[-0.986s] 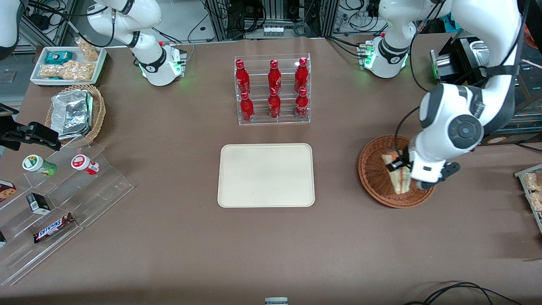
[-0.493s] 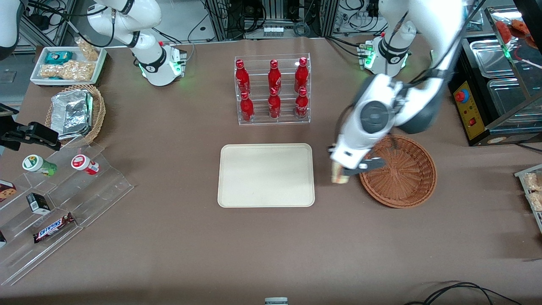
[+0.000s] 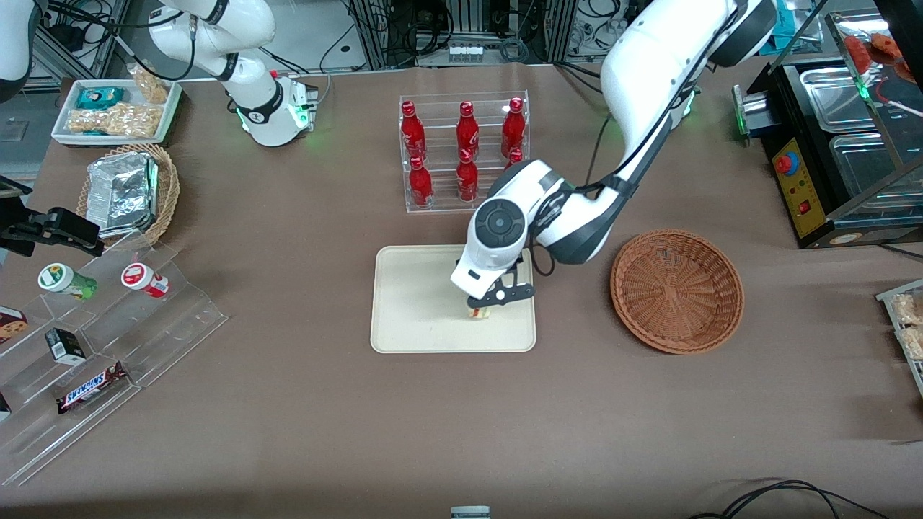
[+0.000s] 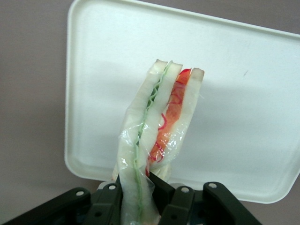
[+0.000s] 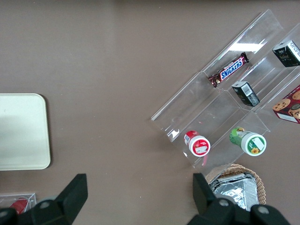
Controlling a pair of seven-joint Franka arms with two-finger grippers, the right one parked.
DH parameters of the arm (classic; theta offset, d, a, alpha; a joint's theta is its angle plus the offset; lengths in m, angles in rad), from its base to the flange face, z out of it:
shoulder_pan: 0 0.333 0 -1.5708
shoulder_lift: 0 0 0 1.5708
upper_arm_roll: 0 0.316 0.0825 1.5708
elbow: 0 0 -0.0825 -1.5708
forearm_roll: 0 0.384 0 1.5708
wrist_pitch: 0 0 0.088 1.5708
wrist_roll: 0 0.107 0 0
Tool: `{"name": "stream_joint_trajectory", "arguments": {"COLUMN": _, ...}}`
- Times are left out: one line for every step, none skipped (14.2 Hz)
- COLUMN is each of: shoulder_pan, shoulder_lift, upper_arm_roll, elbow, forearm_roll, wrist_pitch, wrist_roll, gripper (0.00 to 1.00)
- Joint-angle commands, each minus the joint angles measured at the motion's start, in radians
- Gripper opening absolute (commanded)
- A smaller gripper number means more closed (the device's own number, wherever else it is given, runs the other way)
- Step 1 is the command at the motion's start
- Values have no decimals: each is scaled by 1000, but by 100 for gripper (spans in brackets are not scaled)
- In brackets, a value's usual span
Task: Place sandwich from basket to tray
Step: 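Lift the sandwich and carry it over the cream tray, then lower the sandwich onto the tray and open the left gripper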
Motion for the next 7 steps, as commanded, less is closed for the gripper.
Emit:
{"name": "stream_joint_trajectory", "arguments": {"shoulder_pan": -40, "shoulder_lift": 76, "upper_arm_roll": 13, "elbow": 121, "forearm_roll": 18, "wrist_pitch": -13, "wrist_roll": -39, "gripper": 10}}
{"name": "stream_joint_trajectory", "arguments": {"shoulder_pan": -54, "shoulder_lift": 108, "upper_arm_roll": 13, "elbow": 158, "forearm_roll": 36, "wrist_pitch": -15, "wrist_roll": -53, "gripper": 10}}
{"name": "stream_joint_trajectory", "arguments": {"shoulder_pan": -66, "shoulder_lift": 135, "upper_arm_roll": 14, "elbow": 184, "forearm_roll": 65, "wrist_pitch": -13, "wrist_roll": -81, "gripper": 10}}
{"name": "stream_joint_trajectory", "arguments": {"shoulder_pan": -78, "shoulder_lift": 157, "upper_arm_roll": 13, "elbow": 205, "forearm_roll": 92, "wrist_pitch": -13, "wrist_roll": -121, "gripper": 10}}
{"name": "stream_joint_trajectory", "arguments": {"shoulder_pan": -95, "shoulder_lift": 175, "upper_arm_roll": 14, "elbow": 228, "forearm_roll": 108, "wrist_pitch": -12, "wrist_roll": -159, "gripper": 10}}
{"name": "stream_joint_trajectory", "arguments": {"shoulder_pan": -100, "shoulder_lift": 189, "upper_arm_roll": 14, "elbow": 244, "forearm_roll": 122, "wrist_pitch": -12, "wrist_roll": -177, "gripper": 10}}
{"name": "stream_joint_trajectory", "arguments": {"shoulder_pan": -102, "shoulder_lift": 195, "upper_arm_roll": 14, "elbow": 245, "forearm_roll": 126, "wrist_pitch": -12, "wrist_roll": -179, "gripper": 11}}
